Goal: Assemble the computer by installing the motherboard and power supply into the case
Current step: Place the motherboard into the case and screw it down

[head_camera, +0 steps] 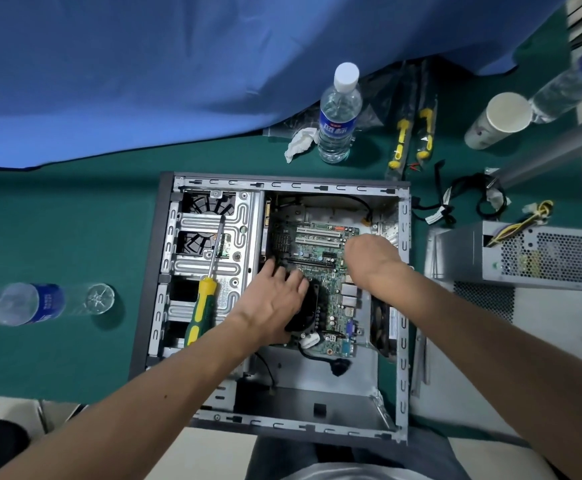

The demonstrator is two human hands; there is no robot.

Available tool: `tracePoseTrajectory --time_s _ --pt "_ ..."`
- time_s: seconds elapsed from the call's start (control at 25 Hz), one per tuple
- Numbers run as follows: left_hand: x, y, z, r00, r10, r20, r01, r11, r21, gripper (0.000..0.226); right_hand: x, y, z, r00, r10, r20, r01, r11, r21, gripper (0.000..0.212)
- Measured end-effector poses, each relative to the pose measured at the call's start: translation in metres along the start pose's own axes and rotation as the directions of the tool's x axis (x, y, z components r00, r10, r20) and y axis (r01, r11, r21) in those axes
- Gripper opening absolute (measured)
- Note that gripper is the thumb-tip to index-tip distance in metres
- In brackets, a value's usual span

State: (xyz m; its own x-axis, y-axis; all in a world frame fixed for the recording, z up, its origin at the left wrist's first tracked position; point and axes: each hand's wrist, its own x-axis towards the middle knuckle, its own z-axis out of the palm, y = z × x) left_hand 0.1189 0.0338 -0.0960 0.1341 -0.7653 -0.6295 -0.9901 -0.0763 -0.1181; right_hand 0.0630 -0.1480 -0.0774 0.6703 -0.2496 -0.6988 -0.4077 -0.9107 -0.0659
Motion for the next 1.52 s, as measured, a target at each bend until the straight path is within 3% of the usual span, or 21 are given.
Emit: tracePoseTrajectory --time_s 0.08,0.2,0.24,0.32,0.36,0.44,0.48,0.56,0.68,0.8,0.92,1.04,1.12,1.32,1.4,1.52 --pt "0.0 -0.001 0.001 1.0 -0.01 -0.01 0.01 1.0 -0.018 0.078 -0.004 0.0 0.0 0.999 -0.041 0.013 0.04 0.999 0.035 0.021" --pt "0.002 -0.002 0.001 0.999 -0.022 -0.032 0.021 1.0 -0.023 0.088 -0.01 0.003 0.005 0.978 -0.132 0.161 0.105 0.98 0.167 0.023" --pt "0.002 -0.001 0.001 0.999 -0.022 -0.037 0.021 0.999 -0.029 0.088 -0.011 0.004 0.003 0.983 -0.12 0.137 0.092 0.976 0.195 0.023" --pt "0.003 0.0 0.001 0.998 -0.021 -0.064 0.019 0.999 -0.035 0.089 -0.002 0.006 -0.005 1.0 0.016 -0.013 -0.012 0.964 0.265 0.017" --pt "0.003 0.0 0.001 0.997 -0.019 -0.073 0.016 0.999 -0.037 0.091 0.005 0.006 -0.009 0.993 0.111 -0.038 -0.093 0.944 0.317 0.029" --pt "0.002 -0.001 0.002 0.996 -0.018 -0.084 0.014 0.999 -0.046 0.093 0.018 0.002 -0.015 0.967 0.236 0.101 -0.256 0.87 0.422 0.063" --pt "0.001 -0.001 0.003 0.995 -0.02 -0.097 0.015 0.999 -0.049 0.092 0.023 0.0 -0.017 0.952 0.264 0.158 -0.307 0.83 0.465 0.071" --pt "-0.001 -0.002 0.004 0.992 -0.028 -0.12 0.02 0.998 -0.063 0.092 0.026 -0.005 -0.018 0.941 0.307 0.141 -0.336 0.798 0.5 0.071" --pt "-0.002 -0.003 0.006 0.987 -0.028 -0.155 0.017 0.997 -0.072 0.094 0.015 -0.013 -0.007 0.949 0.314 -0.012 -0.278 0.855 0.437 0.069" --pt "0.0 -0.003 0.007 0.985 -0.033 -0.167 0.022 0.998 -0.067 0.095 0.004 -0.017 0.001 0.963 0.265 0.048 -0.268 0.923 0.278 0.068" --pt "0.0 -0.001 0.006 0.986 -0.035 -0.165 0.024 0.997 -0.072 0.097 0.013 -0.014 -0.009 0.996 0.082 -0.041 -0.073 0.982 0.175 0.042" --pt "0.0 -0.001 0.005 0.982 -0.039 -0.183 0.024 0.996 -0.083 0.096 0.034 -0.017 -0.012 0.974 -0.173 -0.149 0.195 0.971 0.142 0.073" --pt "0.001 -0.003 0.004 0.981 -0.033 -0.19 0.017 0.996 -0.087 0.095 0.046 -0.02 -0.009 0.958 -0.223 -0.179 0.238 0.969 0.066 0.09" --pt "0.003 -0.003 0.005 0.981 -0.04 -0.191 0.023 0.995 -0.093 0.096 0.05 -0.02 0.003 0.899 -0.281 -0.336 0.279 0.959 -0.054 0.081" --pt "0.002 -0.005 0.006 0.979 -0.042 -0.198 0.024 0.996 -0.092 0.095 0.042 -0.014 0.006 0.872 -0.324 -0.367 0.332 0.942 -0.042 0.072" --pt "0.0 -0.004 0.005 0.979 -0.06 -0.195 0.04 0.994 -0.103 0.095 0.026 -0.001 0.012 0.929 -0.309 -0.204 0.342 0.927 0.151 0.065"
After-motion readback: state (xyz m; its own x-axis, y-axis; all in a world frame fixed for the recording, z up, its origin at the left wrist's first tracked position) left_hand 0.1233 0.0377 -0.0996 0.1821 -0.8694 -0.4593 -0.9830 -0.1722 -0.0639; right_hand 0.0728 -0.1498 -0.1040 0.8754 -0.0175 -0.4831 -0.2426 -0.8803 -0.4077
